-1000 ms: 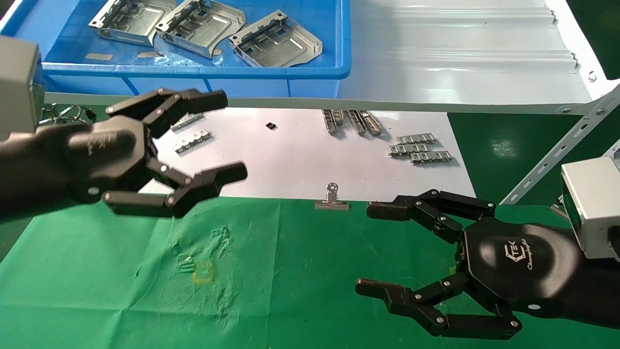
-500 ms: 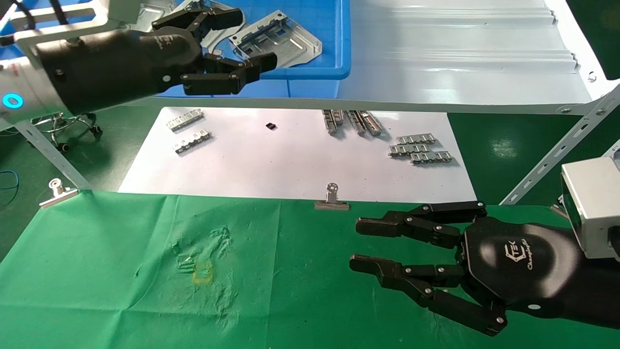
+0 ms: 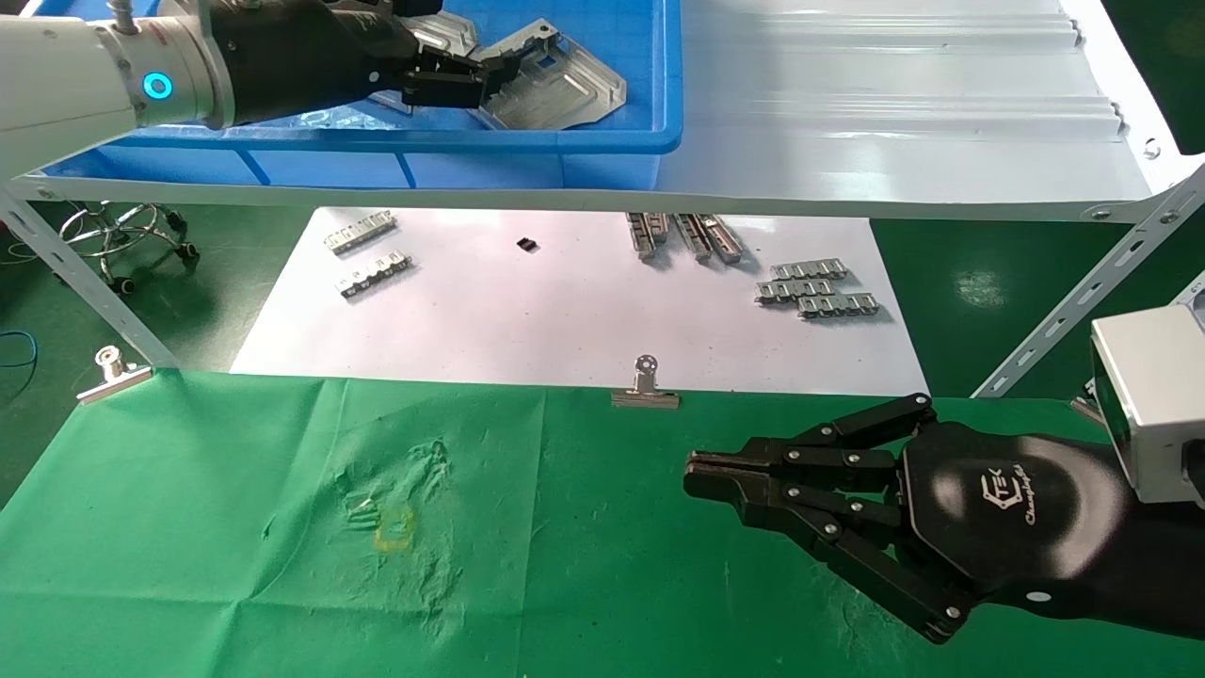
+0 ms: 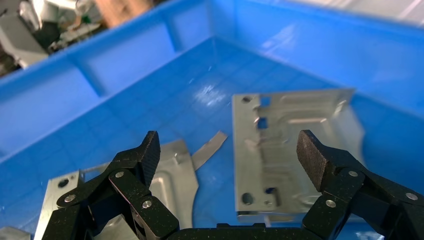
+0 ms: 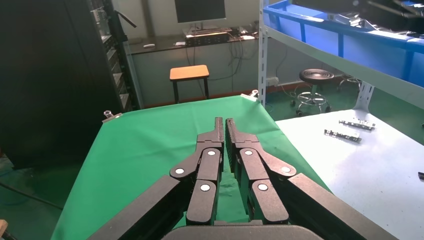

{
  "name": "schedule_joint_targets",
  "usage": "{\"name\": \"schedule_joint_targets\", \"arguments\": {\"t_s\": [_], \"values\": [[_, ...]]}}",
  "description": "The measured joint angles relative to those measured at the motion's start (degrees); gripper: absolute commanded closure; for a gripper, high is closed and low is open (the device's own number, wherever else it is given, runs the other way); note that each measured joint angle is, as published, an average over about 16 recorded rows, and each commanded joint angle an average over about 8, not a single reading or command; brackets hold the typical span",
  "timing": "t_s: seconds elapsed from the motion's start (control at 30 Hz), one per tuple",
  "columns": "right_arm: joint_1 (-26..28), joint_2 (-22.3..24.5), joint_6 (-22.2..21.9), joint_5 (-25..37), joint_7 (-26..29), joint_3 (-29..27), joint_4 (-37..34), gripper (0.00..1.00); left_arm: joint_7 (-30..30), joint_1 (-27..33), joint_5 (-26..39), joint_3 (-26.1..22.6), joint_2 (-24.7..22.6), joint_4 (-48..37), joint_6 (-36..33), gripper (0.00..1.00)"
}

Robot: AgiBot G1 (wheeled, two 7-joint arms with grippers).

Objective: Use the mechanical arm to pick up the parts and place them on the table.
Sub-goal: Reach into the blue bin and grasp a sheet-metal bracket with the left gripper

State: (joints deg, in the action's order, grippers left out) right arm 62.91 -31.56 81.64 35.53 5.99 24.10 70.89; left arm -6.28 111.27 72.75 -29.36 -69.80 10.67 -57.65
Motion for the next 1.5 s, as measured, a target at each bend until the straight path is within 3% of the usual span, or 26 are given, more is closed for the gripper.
{"name": "schedule_joint_targets", "arguments": {"t_s": [0.1, 0.13, 0.33, 0.4, 1.5], "values": [[0.0, 0.0, 0.0, 0.0, 0.0, 0.0, 0.0, 1.0, -0.5, 1.3, 1.0, -0.5, -1.7, -2.9, 2.4, 0.03], [0.0, 0.0, 0.0, 0.0, 0.0, 0.0, 0.0, 1.0, -0.6, 1.6, 1.2, -0.7, -2.2, -3.7, 3.0, 0.11], [0.0, 0.0, 0.0, 0.0, 0.0, 0.0, 0.0, 1.0, -1.0, 2.8, 1.8, -1.0, -4.4, -7.2, 5.4, 0.86], [0.0, 0.0, 0.0, 0.0, 0.0, 0.0, 0.0, 1.0, -1.1, 2.9, 1.8, -1.0, -4.8, -7.9, 5.9, 1.0], [0.0, 0.0, 0.0, 0.0, 0.0, 0.0, 0.0, 1.0, -3.5, 3.2, 1.0, -0.5, -5.6, -9.8, 8.2, 1.0]]}}
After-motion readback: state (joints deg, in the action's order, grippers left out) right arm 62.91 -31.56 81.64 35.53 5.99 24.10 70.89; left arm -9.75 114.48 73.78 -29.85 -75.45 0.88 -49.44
